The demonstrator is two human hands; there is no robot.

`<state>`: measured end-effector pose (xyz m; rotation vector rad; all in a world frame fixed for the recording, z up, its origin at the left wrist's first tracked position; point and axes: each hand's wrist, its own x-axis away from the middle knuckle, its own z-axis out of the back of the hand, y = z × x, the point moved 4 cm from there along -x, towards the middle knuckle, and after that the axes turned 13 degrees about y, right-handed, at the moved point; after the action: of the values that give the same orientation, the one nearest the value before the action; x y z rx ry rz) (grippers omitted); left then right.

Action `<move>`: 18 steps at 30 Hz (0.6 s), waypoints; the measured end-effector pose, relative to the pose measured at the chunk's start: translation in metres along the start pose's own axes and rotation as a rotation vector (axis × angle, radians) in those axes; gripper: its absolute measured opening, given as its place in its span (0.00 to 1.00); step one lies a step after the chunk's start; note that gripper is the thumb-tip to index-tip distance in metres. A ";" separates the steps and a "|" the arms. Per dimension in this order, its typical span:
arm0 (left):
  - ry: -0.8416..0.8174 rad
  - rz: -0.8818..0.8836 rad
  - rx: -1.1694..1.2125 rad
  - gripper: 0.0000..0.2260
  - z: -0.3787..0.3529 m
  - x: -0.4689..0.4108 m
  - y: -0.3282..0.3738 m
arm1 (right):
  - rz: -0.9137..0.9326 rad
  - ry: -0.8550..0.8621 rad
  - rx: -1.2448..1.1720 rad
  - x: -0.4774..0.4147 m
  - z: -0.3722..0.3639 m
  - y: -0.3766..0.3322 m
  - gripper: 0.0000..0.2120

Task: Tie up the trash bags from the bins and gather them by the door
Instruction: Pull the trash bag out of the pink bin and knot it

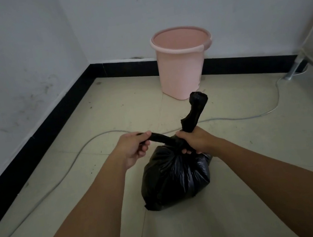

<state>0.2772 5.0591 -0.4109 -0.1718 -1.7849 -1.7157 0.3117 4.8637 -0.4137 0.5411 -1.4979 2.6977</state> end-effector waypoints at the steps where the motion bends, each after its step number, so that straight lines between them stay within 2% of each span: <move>1: 0.018 -0.027 0.068 0.04 0.000 -0.001 0.006 | -0.029 0.005 -0.002 -0.001 0.001 0.002 0.17; 5: -0.035 -0.046 0.244 0.02 -0.006 0.004 0.012 | -0.173 -0.057 -0.087 -0.002 0.006 0.003 0.11; 6: -0.066 -0.042 0.210 0.04 -0.008 0.006 0.009 | -0.226 -0.078 -0.155 -0.002 0.007 0.004 0.10; 9: -0.140 -0.057 -0.042 0.19 -0.018 0.012 -0.007 | -0.383 -0.160 -0.403 0.001 0.012 0.009 0.09; 10: -0.157 -0.084 -0.119 0.20 -0.022 0.013 -0.009 | -0.396 -0.195 -0.446 0.002 0.013 0.010 0.10; 11: -0.166 -0.132 -0.197 0.18 -0.026 0.014 -0.010 | -0.396 -0.230 -0.478 0.002 0.013 0.010 0.11; 14: -0.146 -0.249 -0.361 0.04 -0.032 0.015 -0.008 | -0.379 -0.316 -0.540 0.004 0.016 0.008 0.14; 18: -0.102 -0.236 -0.359 0.02 -0.028 0.010 -0.006 | -0.324 -0.381 -0.559 0.005 0.020 0.004 0.10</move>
<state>0.2764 5.0287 -0.4131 -0.2103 -1.6037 -2.2271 0.3124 4.8441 -0.4061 1.1705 -1.9330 1.8875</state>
